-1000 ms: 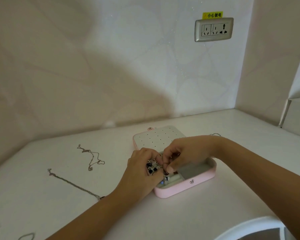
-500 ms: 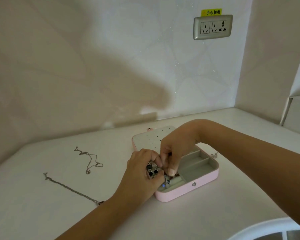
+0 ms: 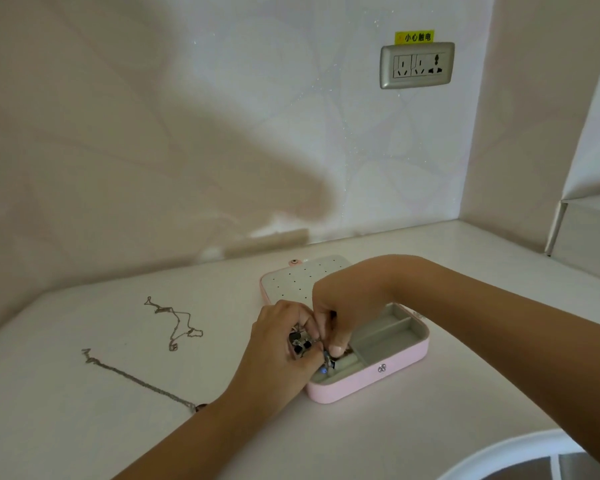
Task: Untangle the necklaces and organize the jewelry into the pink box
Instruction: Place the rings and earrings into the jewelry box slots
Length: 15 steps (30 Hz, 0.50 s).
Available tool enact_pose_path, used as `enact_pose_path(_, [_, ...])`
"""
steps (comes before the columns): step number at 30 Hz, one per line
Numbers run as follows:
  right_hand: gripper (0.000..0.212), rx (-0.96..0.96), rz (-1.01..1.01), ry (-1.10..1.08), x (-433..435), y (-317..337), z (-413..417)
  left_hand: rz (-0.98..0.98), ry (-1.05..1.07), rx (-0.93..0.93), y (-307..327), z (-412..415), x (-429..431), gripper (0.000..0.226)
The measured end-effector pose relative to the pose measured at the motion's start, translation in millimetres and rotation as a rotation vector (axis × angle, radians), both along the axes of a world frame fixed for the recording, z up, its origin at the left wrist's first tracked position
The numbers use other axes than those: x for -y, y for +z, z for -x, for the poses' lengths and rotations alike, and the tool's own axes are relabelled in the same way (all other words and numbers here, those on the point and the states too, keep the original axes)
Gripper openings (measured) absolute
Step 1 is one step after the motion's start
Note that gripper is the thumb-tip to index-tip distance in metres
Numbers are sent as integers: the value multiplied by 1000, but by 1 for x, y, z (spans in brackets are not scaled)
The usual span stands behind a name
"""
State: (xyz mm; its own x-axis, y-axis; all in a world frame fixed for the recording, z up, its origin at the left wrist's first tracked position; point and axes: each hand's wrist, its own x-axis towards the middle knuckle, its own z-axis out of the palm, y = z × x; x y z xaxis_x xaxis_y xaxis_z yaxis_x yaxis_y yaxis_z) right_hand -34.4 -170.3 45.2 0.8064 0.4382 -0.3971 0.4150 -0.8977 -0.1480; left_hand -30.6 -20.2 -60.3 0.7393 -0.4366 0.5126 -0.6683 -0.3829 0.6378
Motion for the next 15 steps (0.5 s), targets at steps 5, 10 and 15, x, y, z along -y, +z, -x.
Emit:
enact_pose_path(5, [13, -51, -40, -15, 8, 0, 3, -3, -16, -17, 0, 0, 0, 10])
enact_pose_path(10, [5, -186, -48, -25, 9, 4, -2, 8, -39, -33, -1, -1, 0, 10])
enact_pose_path(15, [12, -136, 57, -3, 1, 8, -5, 0, -53, -59, 0, -1, -1, 13])
